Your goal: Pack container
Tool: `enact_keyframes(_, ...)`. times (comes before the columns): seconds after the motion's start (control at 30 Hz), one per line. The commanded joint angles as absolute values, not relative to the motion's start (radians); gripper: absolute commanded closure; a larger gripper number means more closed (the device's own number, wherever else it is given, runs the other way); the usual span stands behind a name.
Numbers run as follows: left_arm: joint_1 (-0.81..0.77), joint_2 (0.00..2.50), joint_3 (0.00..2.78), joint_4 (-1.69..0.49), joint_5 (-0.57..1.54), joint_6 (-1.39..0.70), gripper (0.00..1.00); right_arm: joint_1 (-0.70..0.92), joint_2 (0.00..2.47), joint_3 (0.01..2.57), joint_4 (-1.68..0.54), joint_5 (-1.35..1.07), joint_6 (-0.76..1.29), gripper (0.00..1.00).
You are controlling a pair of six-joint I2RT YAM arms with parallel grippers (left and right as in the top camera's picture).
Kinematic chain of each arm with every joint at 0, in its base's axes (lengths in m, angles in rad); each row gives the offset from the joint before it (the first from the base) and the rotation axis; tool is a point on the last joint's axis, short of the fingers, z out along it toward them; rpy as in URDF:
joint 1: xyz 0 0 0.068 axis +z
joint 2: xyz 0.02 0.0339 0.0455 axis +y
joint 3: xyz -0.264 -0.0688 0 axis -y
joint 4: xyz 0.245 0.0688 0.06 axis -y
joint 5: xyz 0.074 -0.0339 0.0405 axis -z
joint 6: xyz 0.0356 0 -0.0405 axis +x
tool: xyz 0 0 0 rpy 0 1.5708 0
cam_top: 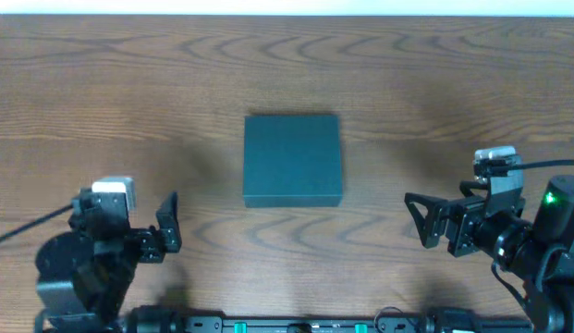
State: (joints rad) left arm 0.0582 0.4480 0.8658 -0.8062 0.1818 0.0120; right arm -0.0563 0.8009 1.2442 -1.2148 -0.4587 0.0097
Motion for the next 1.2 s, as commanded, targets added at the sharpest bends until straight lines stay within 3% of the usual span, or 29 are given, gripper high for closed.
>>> enact_keyframes(0.0, 0.095, 0.340, 0.718, -0.727, 0.100, -0.073, 0.05, -0.045, 0.799, 1.239, -1.216, -0.459, -0.001, 0.01)
enact_keyframes(0.27, 0.106, 0.078, 0.300, -0.455, 0.016, -0.177, 0.05, -0.045, 0.799, 1.239, -1.216, -0.459, -0.001, 0.01)
enact_keyframes(0.43, 0.104, 0.010, 0.176, -0.402, 0.014, -0.226, 0.05, -0.045, 0.799, 1.239, -1.216, -0.459, -0.001, 0.01)
enact_keyframes(1.17, 0.104, 0.004, 0.114, -0.387, -0.030, -0.213, 0.05, -0.045, 0.799, 1.239, -1.216, -0.459, -0.001, 0.01)
